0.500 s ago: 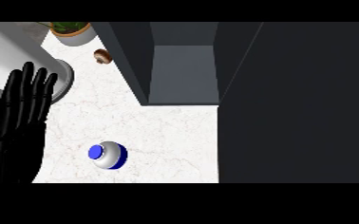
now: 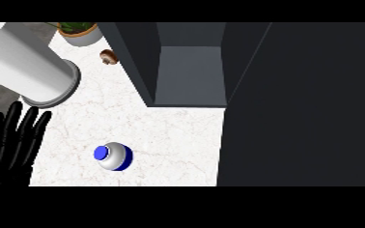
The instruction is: Pick up the bottled water, place it into the cabinet and close the cabinet
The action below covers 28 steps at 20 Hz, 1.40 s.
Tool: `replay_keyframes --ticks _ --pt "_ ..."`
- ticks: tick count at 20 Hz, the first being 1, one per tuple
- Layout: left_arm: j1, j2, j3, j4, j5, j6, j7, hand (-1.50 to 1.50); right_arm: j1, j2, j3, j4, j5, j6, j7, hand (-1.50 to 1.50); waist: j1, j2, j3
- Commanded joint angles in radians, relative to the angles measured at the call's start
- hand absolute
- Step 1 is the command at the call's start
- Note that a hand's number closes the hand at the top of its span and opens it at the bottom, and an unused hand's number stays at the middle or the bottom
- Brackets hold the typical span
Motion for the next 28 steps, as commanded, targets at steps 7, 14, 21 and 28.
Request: replay_keyframes --ticks 7,14,21,28 --pt "0.217 0.025 0.075 -0.216 0.219 -0.057 0.131 -1.50 0.157 0.021 0.204 -0.217 0.049 0.027 0.093 -1.50 -0.006 0.002 0.002" --pt "0.347 -0.040 0.023 -0.208 0.152 -0.132 0.066 -1.50 0.049 0.055 0.258 -0.246 0.124 -0.051 0.252 -1.50 0.003 0.002 0.002" --pt "0.253 0.009 0.077 -0.201 0.135 -0.092 0.184 -1.50 0.076 0.078 0.399 -0.231 0.223 -0.105 0.214 -1.50 -0.008 0.003 0.002" --pt "0.285 -0.058 -0.006 -0.035 -0.058 -0.150 0.023 -1.50 0.009 0.052 0.360 -0.255 0.200 -0.124 0.295 -1.50 -0.005 0.003 0.002"
